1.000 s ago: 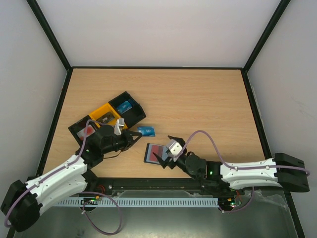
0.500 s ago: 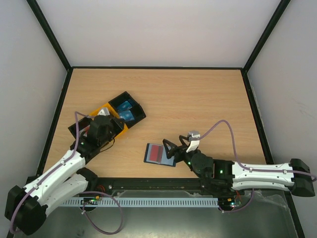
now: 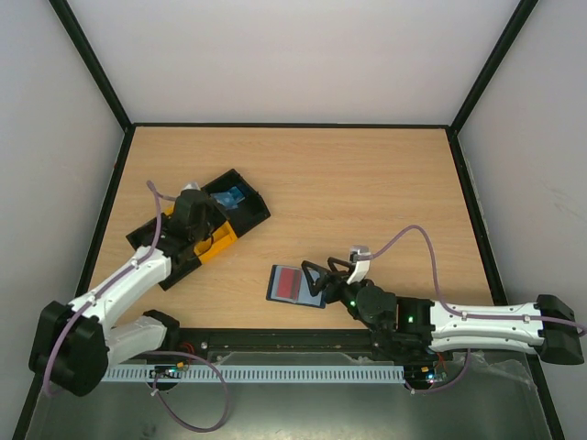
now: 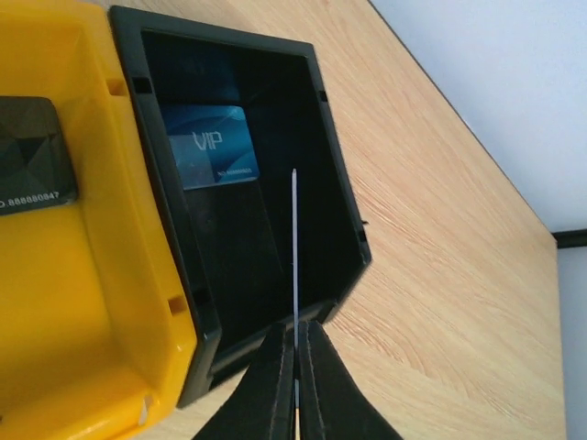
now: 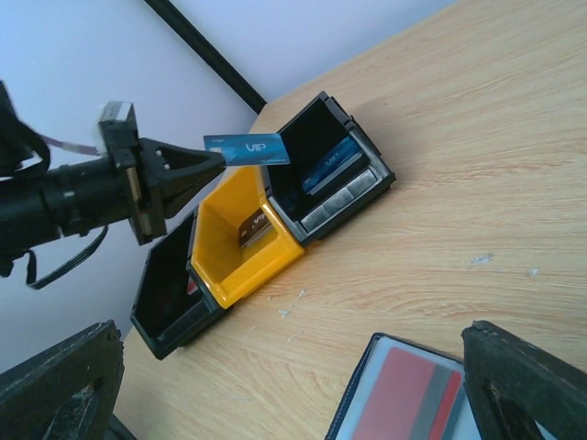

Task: Take the credit cards out of the card holder

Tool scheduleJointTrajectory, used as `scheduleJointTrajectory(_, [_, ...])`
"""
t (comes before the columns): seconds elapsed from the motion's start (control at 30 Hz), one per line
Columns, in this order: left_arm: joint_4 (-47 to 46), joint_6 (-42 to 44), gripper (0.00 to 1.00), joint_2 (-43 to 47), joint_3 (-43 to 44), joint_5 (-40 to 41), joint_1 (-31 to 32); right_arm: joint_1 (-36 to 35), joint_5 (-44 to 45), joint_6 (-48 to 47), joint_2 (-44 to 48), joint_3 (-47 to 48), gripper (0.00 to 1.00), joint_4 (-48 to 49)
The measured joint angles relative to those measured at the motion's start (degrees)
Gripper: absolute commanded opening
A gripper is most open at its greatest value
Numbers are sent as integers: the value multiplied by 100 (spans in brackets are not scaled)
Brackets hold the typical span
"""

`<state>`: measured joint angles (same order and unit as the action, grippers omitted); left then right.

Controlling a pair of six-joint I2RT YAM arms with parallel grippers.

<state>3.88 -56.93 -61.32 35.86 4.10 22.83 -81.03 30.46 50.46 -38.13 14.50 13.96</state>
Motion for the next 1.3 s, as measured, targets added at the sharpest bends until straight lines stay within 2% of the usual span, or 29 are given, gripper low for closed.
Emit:
scheduleJointTrajectory(0.33, [-282, -87, 3, -1257, 424, 144, -157, 0, -177, -22, -221, 101, 98, 33])
scheduleJointTrajectory(0.7, [-505, -442, 3, -2253, 1036, 459, -177, 0, -337, -42, -566, 345, 98, 39])
scheduleJointTrajectory(1.3, [-597, -490, 3, -2935, 1405, 824, -190, 0, -356, -42, -601, 365, 98, 39])
